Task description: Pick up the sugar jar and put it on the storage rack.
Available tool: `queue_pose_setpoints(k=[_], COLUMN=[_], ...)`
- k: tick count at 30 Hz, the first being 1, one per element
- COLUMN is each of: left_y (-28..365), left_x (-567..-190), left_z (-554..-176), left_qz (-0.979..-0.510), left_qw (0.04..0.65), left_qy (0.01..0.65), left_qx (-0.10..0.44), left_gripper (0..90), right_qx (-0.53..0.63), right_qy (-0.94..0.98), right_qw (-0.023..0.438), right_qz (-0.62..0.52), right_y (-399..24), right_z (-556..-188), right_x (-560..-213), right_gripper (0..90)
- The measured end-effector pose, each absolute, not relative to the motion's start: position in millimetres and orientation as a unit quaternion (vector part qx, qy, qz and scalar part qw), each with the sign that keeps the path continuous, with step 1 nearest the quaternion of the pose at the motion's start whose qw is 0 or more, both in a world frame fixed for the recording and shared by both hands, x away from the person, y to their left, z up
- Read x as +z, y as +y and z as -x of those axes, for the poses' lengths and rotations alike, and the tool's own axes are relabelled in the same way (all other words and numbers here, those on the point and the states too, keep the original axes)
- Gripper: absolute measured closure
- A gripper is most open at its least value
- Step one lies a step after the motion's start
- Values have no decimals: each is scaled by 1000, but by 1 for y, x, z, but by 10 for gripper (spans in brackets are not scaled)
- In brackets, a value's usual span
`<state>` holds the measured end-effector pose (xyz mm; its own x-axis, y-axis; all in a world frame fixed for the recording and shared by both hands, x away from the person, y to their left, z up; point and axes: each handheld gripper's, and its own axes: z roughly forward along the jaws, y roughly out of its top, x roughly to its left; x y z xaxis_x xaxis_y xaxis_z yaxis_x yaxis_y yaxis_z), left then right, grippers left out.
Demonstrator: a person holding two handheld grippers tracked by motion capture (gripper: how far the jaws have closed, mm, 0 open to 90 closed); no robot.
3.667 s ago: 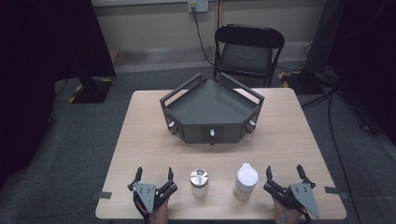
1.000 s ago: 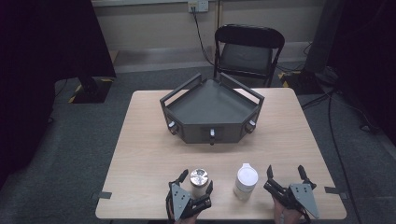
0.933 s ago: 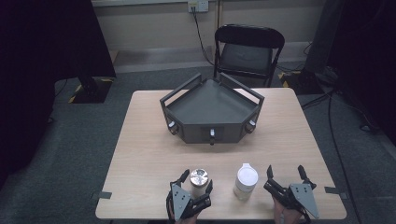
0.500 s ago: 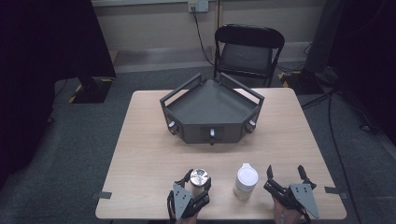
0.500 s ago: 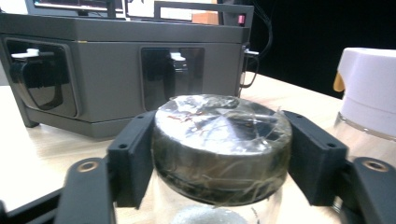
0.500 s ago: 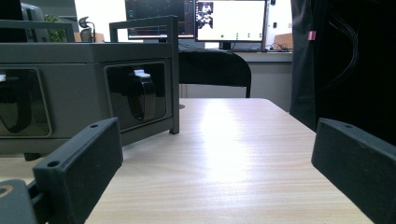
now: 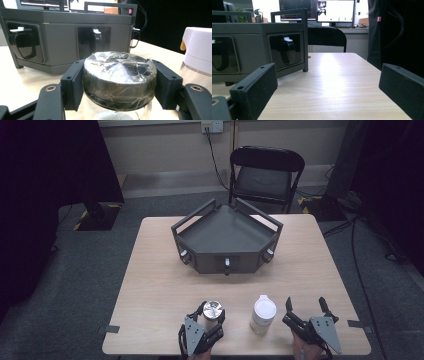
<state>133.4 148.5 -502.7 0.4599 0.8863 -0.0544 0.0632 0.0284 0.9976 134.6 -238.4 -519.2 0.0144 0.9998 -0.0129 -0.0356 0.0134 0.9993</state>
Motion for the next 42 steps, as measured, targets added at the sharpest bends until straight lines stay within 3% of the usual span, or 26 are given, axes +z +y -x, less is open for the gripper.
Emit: queue_pose_setpoints(k=[42], left_y=[170], left_x=[-474], left_z=[-150], left_qz=[-617], left_qw=[619], left_qy=[349], left_qx=[338], left_gripper=[350], right_qx=[502], right_qy=[490], right_qw=[516], right_qz=[-492], right_y=[-238], right_z=[-135], right_x=[-519], right_gripper=[7])
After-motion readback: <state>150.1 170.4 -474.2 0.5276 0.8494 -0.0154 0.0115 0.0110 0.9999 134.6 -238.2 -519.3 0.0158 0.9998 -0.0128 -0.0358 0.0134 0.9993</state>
